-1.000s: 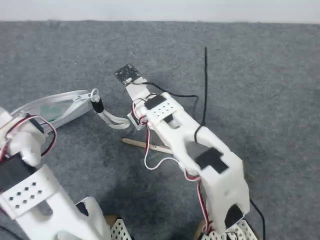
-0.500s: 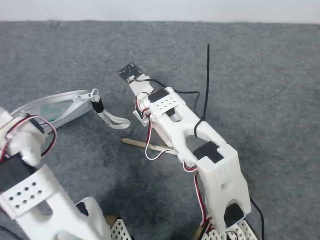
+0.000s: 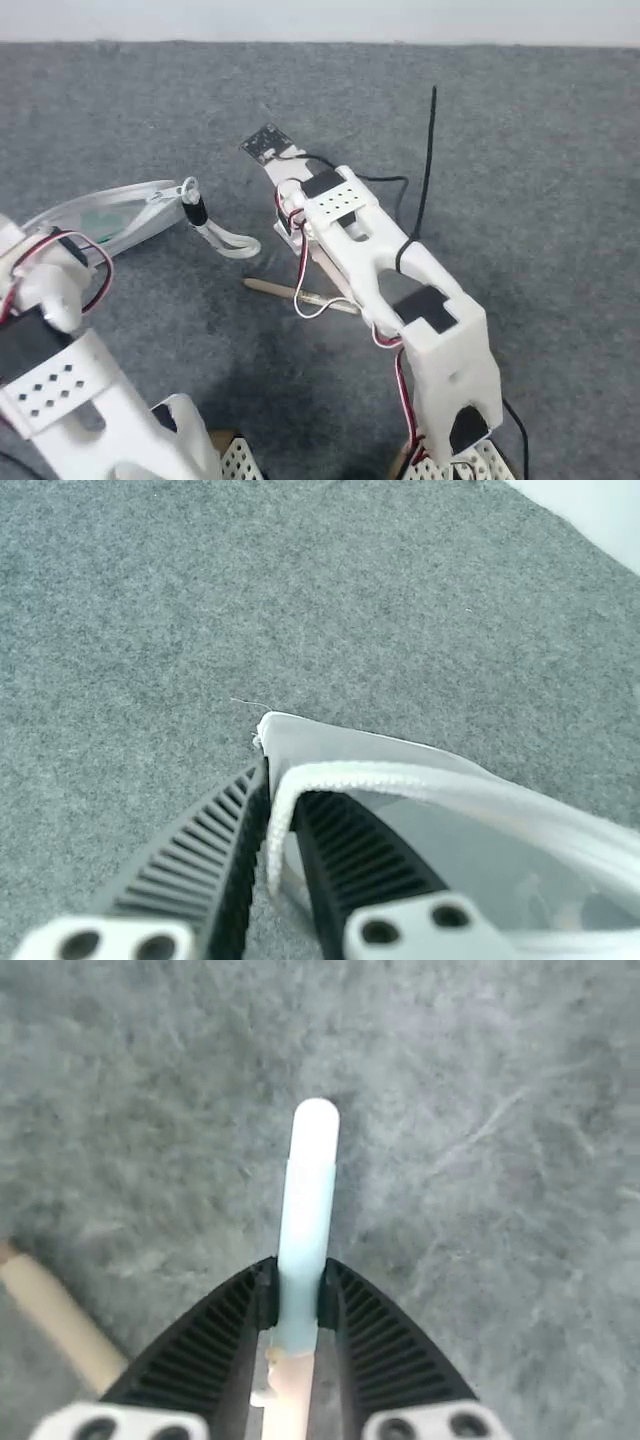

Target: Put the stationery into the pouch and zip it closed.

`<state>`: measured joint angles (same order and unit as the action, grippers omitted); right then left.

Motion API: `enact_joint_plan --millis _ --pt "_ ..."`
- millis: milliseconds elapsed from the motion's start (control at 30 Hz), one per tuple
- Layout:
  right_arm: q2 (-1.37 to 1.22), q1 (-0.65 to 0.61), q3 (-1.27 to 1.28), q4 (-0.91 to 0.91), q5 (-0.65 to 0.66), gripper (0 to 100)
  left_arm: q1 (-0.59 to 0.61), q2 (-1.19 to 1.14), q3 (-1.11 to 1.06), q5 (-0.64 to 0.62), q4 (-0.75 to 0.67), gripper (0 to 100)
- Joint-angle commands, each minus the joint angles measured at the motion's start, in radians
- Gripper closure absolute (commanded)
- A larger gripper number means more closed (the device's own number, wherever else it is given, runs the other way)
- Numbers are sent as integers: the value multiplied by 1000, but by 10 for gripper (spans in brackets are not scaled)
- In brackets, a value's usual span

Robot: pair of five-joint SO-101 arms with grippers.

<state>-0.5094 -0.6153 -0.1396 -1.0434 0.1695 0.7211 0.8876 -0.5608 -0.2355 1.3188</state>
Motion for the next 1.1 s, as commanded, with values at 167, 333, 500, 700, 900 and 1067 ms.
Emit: enact_joint_plan --millis 167,333,500,700,900,1067 --pt "206 21 51 -8 6 992 -72 -3 16 -18 -58 991" --pt "349 21 118 -8 6 992 -120 -2 19 -38 -58 991" --pt "449 24 212 39 -3 992 -166 -2 22 -44 -58 991" --pt "595 87 302 110 -55 992 -281 -2 59 -46 -34 991" --pt "722 119 381 173 -55 992 -393 -2 84 -46 -14 991" --pt "835 117 459 202 -57 992 -393 -3 82 -46 -14 991"
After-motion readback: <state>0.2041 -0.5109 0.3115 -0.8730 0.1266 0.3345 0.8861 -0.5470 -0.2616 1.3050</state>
